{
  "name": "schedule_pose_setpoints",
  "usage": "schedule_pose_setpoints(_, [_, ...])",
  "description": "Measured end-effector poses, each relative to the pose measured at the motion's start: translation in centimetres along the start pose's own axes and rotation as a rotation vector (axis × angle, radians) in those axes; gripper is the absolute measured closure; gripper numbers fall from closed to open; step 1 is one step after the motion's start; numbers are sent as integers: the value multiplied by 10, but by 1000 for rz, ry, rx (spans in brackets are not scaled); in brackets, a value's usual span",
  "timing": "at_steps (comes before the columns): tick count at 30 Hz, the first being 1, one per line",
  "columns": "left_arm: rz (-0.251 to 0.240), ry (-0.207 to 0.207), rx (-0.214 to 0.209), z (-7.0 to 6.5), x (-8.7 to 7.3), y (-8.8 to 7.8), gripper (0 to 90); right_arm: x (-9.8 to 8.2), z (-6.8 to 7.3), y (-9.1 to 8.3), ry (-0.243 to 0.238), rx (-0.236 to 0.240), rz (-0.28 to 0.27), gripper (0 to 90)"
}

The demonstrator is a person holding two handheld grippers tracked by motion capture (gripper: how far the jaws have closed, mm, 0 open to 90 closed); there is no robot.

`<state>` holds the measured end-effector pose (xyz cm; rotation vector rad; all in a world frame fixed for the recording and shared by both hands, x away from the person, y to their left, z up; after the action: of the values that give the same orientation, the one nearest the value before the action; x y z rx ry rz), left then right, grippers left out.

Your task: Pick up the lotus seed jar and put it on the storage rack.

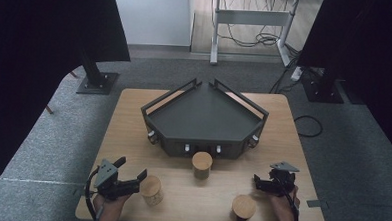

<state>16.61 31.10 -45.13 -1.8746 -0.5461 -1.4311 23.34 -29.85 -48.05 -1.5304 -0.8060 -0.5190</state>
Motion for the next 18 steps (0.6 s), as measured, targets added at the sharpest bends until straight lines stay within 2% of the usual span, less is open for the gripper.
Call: schedule_pose_setpoints(18, [-7,14,-42,-6,0,4,58,0,0,0,-2,2,0,46])
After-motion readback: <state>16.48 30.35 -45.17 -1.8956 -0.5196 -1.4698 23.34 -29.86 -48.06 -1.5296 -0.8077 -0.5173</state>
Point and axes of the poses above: each handheld gripper's, and its own axes: y roughly forward along the jaws, x roughly out of its top, z roughly to its left, the point moved 2 cm from there along y, roughly forward along the jaws, and after that the axes turned 12 degrees about -x, right-handed, at the moved point
